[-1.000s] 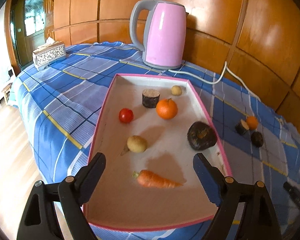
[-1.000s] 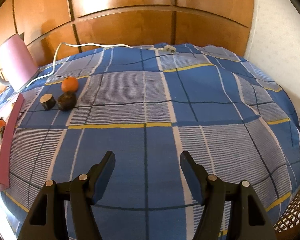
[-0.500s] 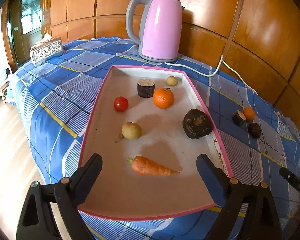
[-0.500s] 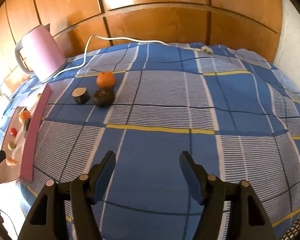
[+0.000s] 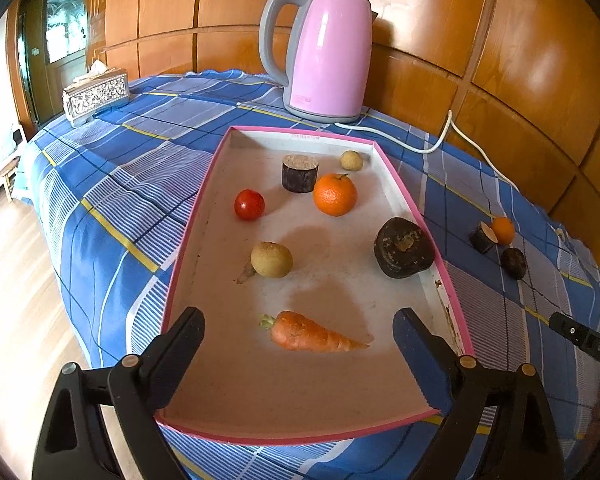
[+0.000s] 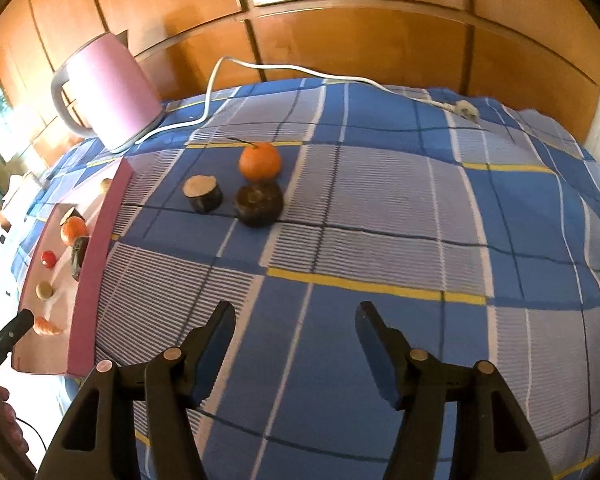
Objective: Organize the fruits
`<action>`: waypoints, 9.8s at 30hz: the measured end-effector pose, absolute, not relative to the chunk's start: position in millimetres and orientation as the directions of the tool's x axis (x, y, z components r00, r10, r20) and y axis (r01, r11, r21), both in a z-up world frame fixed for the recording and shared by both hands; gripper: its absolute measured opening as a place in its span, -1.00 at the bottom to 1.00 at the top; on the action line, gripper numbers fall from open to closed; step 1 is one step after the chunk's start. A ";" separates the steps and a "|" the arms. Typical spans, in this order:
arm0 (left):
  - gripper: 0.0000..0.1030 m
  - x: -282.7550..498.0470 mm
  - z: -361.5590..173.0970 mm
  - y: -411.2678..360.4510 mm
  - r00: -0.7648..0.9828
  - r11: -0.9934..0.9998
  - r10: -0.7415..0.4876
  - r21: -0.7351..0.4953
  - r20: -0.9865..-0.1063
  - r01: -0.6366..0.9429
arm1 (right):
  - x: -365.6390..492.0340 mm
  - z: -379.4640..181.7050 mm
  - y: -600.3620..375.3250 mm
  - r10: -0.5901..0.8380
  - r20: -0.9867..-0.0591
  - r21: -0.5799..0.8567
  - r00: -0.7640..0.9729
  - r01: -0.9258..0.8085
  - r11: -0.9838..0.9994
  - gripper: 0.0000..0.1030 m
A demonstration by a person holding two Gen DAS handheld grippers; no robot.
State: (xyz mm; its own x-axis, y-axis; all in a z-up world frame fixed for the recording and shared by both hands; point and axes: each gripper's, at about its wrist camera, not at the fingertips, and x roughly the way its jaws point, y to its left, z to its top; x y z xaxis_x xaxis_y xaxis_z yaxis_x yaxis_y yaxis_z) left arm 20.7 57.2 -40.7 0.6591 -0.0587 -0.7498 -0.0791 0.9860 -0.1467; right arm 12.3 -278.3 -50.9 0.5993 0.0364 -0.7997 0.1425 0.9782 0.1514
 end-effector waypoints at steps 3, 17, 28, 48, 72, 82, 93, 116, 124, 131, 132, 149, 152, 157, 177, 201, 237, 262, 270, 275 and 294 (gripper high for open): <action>0.86 21.0 -40.5 61.2 0.661 0.984 -0.055 -0.153 -0.748 -0.091 | 18.4 -50.3 -274.1 0.054 -0.802 0.163 0.595 0.130 0.978 0.23; 0.90 23.5 -37.5 76.0 0.672 0.975 -0.022 -0.164 -0.740 -0.149 | 52.4 -44.6 -272.2 0.032 -0.808 0.128 0.589 0.122 0.984 0.23; 0.93 23.6 -40.9 95.5 0.657 0.959 0.030 -0.164 -0.754 -0.232 | 90.0 -38.2 -268.4 0.005 -0.800 0.103 0.600 0.129 0.986 0.23; 0.99 25.5 -39.2 79.9 0.690 0.985 0.027 -0.099 -0.723 -0.142 | 157.8 -51.7 -260.0 -0.052 -0.807 0.036 0.588 0.137 0.990 0.23; 0.99 22.6 -43.4 44.6 0.649 0.994 -0.096 -0.103 -0.755 0.027 | 163.8 -52.3 -252.4 -0.022 -0.797 0.025 0.604 0.070 0.997 -0.20; 0.99 17.4 -37.8 67.8 0.651 0.986 -0.019 -0.122 -0.759 -0.113 | 137.6 -36.8 -255.0 0.009 -0.774 0.067 0.633 0.068 0.995 -0.20; 0.99 9.3 -31.0 82.7 0.658 0.971 0.010 -0.151 -0.753 -0.188 | 100.8 -28.1 -234.0 0.074 -0.758 0.099 0.648 0.002 0.995 -0.20; 0.99 5.0 -23.3 99.1 0.682 0.956 0.082 -0.136 -0.727 -0.260 | 50.6 -31.1 -124.1 0.367 -0.776 0.206 0.514 -0.342 0.917 -0.20; 0.99 5.3 -20.5 112.0 0.694 0.942 0.142 -0.119 -0.706 -0.314 | 56.7 -35.5 -90.4 0.394 -0.795 0.208 0.462 -0.403 0.891 -0.20; 0.99 6.7 -20.9 111.9 0.699 0.944 0.139 -0.120 -0.702 -0.308 | 60.2 -39.9 -72.8 0.396 -0.800 0.195 0.451 -0.428 0.882 -0.20; 0.99 6.8 -21.0 112.3 0.699 0.943 0.138 -0.123 -0.702 -0.309 | 60.8 -40.5 -72.2 0.396 -0.801 0.196 0.449 -0.428 0.882 -0.20; 0.99 7.7 -25.1 107.0 0.690 0.952 0.109 -0.126 -0.715 -0.281 | 66.9 -40.3 -80.4 0.390 -0.788 0.234 0.476 -0.354 0.905 -0.02; 0.99 7.5 -24.5 105.1 0.690 0.954 0.106 -0.123 -0.716 -0.275 | 59.0 -34.9 -91.5 0.384 -0.776 0.237 0.501 -0.332 0.913 -0.02; 0.99 7.4 -23.6 102.4 0.689 0.957 0.095 -0.126 -0.718 -0.263 | 45.9 -30.2 -113.8 0.354 -0.763 0.230 0.541 -0.285 0.930 0.04; 0.99 6.8 -8.9 85.3 0.733 0.975 -0.025 -0.179 -0.680 -0.133 | -5.3 -58.6 -254.3 -0.034 -0.800 0.097 0.599 0.186 0.978 0.07; 0.99 28.9 27.0 -27.7 0.699 0.949 -0.313 -0.176 -0.643 0.263 | -45.8 -65.7 -355.4 -0.304 -0.768 0.046 0.564 0.522 0.852 0.08; 0.49 158.6 -42.9 -154.7 0.526 0.944 -0.180 0.004 -0.831 0.330 | -54.5 -79.0 -407.5 -0.325 -0.776 0.091 0.541 0.605 0.791 0.08; -0.33 139.6 -49.2 -145.3 0.484 0.918 -0.330 -0.157 -0.810 0.364 | -45.1 -87.2 -390.0 -0.366 -0.759 0.013 0.539 0.574 0.819 0.41; -0.33 108.4 -31.5 -130.9 0.498 0.906 -0.376 -0.198 -0.781 0.374 | -45.4 -87.2 -389.4 -0.367 -0.759 0.010 0.538 0.573 0.820 0.41; -0.33 93.0 -12.5 -114.6 0.527 0.905 -0.401 -0.237 -0.749 0.353 | -45.7 -86.3 -389.0 -0.363 -0.765 0.010 0.532 0.573 0.819 0.42; -0.32 91.8 2.3 50.1 0.674 0.963 -0.193 -0.270 -0.713 -0.011 | -39.0 -83.3 -365.4 -0.328 -0.791 -0.015 0.517 0.519 0.855 0.41</action>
State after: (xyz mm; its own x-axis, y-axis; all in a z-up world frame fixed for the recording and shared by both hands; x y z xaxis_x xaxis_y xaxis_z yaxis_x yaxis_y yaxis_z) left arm 91.8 50.1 2.3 0.6739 -0.1925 -0.7133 -0.0111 0.9627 -0.2703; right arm -39.0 -365.4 -83.3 0.5166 -0.3280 -0.7909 0.5191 0.8546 -0.0153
